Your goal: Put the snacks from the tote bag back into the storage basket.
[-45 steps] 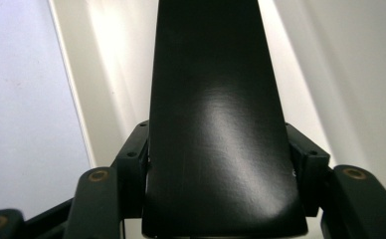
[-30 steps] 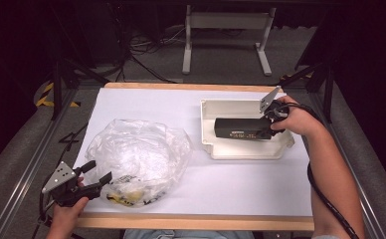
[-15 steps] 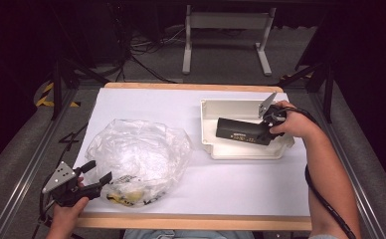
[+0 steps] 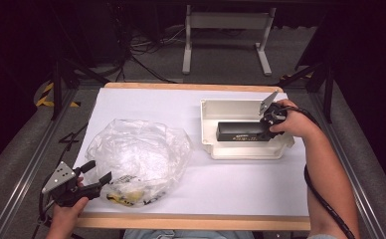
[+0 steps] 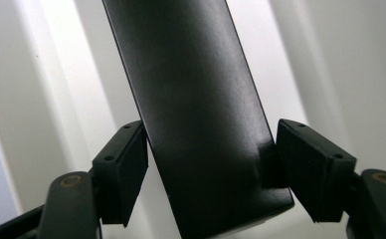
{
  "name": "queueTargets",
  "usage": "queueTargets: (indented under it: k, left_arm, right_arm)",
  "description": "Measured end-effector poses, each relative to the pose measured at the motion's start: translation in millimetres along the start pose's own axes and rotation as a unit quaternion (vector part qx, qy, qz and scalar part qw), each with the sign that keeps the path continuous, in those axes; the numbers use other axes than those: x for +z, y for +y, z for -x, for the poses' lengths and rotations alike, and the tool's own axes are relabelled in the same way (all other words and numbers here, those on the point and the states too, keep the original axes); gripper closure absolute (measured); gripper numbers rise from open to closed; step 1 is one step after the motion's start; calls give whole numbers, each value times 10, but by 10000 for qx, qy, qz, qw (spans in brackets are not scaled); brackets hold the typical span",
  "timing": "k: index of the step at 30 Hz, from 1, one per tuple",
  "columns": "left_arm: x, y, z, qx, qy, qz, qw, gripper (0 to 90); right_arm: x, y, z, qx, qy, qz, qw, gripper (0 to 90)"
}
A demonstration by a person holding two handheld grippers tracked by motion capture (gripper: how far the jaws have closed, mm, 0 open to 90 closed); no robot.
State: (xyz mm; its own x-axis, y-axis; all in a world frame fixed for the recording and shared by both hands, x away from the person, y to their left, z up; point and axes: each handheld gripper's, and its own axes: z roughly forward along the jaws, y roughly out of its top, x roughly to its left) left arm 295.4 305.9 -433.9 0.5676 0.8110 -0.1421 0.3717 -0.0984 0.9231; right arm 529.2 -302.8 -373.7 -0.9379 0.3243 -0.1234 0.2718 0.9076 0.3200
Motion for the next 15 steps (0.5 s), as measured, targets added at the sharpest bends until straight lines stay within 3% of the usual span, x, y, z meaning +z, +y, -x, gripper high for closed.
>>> queueTargets:
  k: [8, 15]
  left_arm:
    - [0, 4, 1, 21, -9, -30, 10000, 241]
    - [4, 2, -4, -2, -6, 5, 10000, 241]
  right_arm:
    - [-41, 16, -24, 66, 40, 44, 10000, 303]
    - [-132, 43, -47, 246, -79, 262, 9993, 210]
